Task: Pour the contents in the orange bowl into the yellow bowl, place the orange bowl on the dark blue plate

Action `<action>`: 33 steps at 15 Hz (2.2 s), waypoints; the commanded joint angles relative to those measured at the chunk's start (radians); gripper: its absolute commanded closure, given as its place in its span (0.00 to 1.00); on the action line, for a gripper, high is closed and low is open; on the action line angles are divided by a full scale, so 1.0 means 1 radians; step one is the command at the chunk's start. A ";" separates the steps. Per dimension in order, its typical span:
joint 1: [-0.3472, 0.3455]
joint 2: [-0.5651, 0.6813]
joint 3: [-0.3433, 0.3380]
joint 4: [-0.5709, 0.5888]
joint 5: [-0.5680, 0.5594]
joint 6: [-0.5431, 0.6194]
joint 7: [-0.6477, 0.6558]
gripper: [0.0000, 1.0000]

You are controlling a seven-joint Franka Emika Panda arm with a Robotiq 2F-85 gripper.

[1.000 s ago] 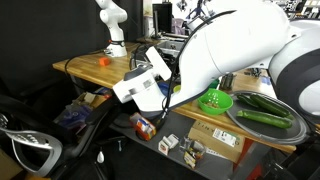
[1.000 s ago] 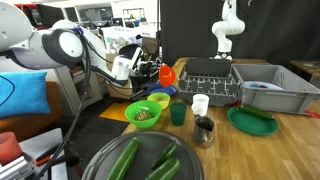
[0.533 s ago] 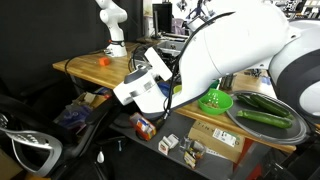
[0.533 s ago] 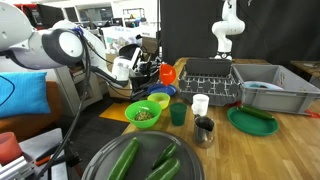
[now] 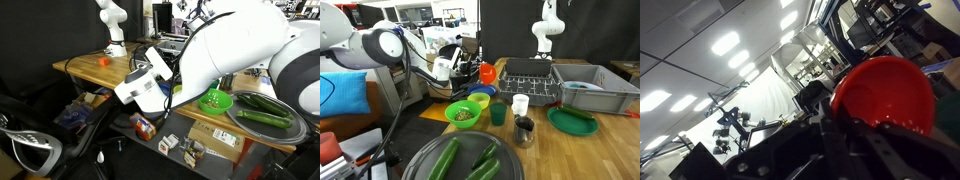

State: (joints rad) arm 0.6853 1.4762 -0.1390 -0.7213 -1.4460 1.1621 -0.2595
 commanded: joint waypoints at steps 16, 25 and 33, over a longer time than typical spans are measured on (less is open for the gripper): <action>-0.093 -0.006 0.101 0.164 0.221 0.002 -0.024 0.98; -0.134 -0.006 0.097 0.264 0.430 0.014 0.024 0.98; -0.187 -0.007 0.070 0.385 0.627 0.062 0.112 0.98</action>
State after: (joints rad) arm 0.5181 1.4690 -0.0601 -0.3770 -0.9054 1.1972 -0.1861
